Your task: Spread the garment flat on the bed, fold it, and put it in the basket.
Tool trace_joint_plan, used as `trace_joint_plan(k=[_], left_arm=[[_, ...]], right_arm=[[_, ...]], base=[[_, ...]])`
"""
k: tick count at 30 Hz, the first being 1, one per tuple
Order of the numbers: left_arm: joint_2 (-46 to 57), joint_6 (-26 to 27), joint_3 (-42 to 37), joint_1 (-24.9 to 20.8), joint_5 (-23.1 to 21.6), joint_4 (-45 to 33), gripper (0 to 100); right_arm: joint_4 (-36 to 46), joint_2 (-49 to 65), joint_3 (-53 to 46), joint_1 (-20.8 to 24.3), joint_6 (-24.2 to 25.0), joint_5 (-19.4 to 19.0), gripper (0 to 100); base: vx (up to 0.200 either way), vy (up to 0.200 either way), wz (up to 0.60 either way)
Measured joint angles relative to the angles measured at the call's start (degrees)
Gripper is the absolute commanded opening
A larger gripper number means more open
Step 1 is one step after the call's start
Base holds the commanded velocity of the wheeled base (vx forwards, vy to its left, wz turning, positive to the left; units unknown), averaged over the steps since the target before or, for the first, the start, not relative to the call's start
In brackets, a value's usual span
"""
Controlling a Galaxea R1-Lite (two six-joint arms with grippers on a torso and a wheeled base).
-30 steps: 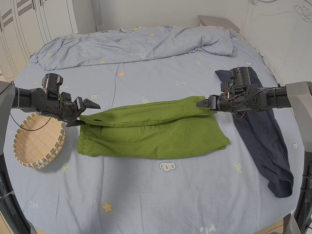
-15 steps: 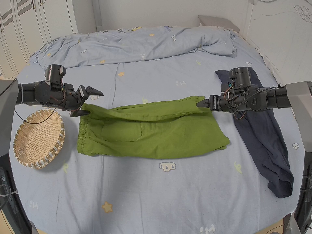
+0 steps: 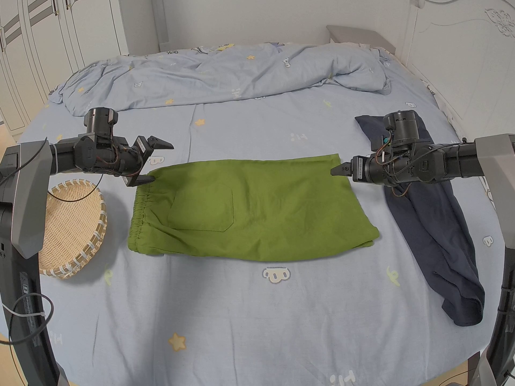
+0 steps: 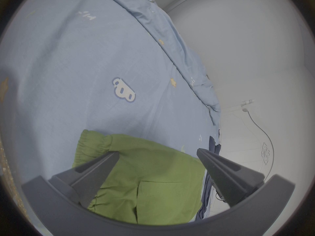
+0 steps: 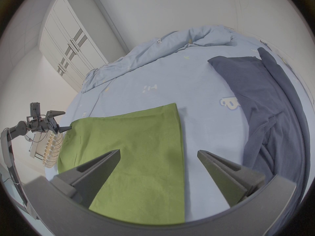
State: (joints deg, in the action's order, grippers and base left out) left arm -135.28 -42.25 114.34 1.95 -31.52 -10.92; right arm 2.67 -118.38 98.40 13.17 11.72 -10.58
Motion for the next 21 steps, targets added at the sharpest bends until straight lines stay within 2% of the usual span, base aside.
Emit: trace_joint_plan(k=[4,7,15,21], left_arm=[[1.0,0.3,-0.5,0.1,0.0,-0.5,100],[3.3,1.0,-3.0,0.2,-0.1,-0.6,100],[12.5,8.2,-19.9,1.2,-0.6,1.3,100],[17.4,13.5,-36.0,2.3,-0.5,10.8,100]], right_arm=[[0.0,0.9,-0.7,-1.0,2.3,-0.6,100],[0.0,1.9,-1.2,-1.7,4.8,-2.4,100],[0.0,6.1,-5.8,-5.7,10.5,-14.7,100],[-0.3,10.3,-12.2,-8.0,12.3,-22.1,100]], base=[[0.000,0.000,0.00],[0.000,0.000,0.00],[0.000,0.000,0.00],[0.000,0.000,0.00]])
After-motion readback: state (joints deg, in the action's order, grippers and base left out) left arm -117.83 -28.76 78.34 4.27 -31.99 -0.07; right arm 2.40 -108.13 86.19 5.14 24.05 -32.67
